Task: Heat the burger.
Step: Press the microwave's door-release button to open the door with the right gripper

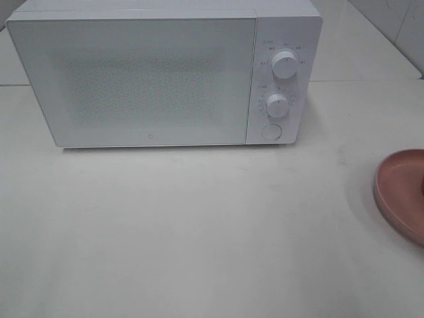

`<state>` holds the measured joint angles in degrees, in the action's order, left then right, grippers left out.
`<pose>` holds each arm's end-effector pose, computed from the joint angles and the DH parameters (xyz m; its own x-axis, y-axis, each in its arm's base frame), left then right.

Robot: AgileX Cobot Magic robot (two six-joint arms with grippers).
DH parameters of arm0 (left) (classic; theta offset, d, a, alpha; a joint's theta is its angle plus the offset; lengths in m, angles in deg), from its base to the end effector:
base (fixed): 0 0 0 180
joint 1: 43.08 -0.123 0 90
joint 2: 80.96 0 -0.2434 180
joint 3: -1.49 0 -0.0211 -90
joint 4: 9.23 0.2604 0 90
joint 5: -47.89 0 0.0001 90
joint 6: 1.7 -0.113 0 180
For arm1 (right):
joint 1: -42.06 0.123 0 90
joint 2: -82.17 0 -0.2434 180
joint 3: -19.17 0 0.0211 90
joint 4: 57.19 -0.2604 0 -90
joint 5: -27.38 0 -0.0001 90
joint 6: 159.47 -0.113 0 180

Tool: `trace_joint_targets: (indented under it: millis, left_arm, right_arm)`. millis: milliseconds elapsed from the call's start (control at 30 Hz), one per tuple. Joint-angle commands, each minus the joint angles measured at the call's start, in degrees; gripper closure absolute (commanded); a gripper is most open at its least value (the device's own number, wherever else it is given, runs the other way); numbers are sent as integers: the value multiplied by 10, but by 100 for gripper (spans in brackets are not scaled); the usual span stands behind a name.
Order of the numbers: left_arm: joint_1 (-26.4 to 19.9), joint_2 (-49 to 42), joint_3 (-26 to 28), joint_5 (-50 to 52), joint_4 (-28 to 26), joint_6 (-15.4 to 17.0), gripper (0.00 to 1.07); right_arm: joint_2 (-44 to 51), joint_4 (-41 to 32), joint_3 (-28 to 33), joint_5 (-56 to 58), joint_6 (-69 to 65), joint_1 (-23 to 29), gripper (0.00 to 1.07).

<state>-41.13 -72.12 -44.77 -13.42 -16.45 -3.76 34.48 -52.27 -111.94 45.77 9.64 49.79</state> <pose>0.0612 -0.0146 0.2770 -0.4447 -0.0095 -0.8956 0.1217 0.9900 -0.0709 0.1983 0.0238 0.2465 -0.4268 0.0514 -0.9029 -0.0643 0.9941 0.0869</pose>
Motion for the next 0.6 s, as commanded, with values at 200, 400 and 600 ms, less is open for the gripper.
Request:
trace_joint_targets:
  millis: [200,400,600]
  left_arm:
    - [2,-1,-1,-1,-4,0,7]
    - [2,-1,-1,-1,-4,0,7]
    - [2,-1,-1,-1,-4,0,7]
  right_arm:
    - [-86,-1,1,-95,1,-2,35]
    - [-141,-1,1,-142,1,-2,35]
    - [-201,-1,1,-228,1,-2,35]
